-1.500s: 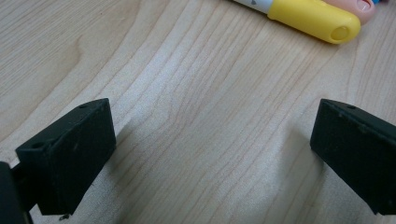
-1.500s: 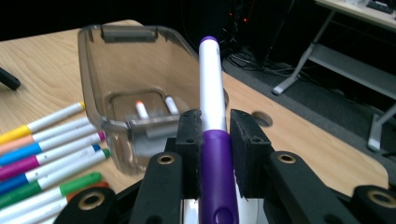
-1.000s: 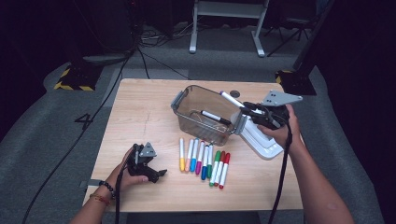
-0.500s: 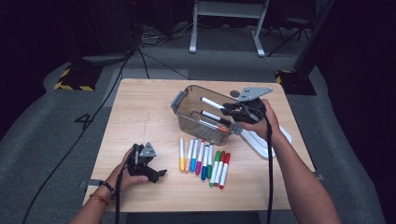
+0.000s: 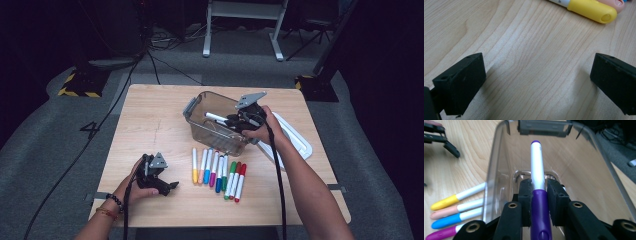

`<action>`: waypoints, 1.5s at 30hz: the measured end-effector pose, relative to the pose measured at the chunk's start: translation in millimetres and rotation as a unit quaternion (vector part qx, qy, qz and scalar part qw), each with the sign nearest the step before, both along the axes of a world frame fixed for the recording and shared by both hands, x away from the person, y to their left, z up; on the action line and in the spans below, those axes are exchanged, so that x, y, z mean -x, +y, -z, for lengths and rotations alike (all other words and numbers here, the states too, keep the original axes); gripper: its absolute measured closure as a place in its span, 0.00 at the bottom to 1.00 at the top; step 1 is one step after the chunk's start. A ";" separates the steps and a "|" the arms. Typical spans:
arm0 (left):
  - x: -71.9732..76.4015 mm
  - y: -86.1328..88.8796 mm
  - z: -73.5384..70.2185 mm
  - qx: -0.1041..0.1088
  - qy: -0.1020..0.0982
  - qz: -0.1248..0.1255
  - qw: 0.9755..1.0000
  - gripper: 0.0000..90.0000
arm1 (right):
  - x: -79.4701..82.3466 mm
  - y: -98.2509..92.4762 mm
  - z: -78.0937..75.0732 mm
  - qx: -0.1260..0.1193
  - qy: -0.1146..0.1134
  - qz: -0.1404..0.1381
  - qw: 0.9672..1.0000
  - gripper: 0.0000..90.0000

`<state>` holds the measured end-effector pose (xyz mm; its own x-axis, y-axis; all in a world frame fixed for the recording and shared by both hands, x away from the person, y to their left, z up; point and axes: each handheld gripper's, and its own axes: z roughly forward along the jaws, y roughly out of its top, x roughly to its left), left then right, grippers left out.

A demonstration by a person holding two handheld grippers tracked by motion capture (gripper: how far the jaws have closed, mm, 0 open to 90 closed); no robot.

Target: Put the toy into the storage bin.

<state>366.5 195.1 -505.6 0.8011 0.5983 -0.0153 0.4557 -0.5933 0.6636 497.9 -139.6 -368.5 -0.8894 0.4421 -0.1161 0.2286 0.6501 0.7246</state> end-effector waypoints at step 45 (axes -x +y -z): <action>-0.6 -0.2 -0.1 -0.001 0.000 0.002 1.000 0.01 | 10.0 -14.9 -9.3 0.003 0.015 0.061 0.998 0.39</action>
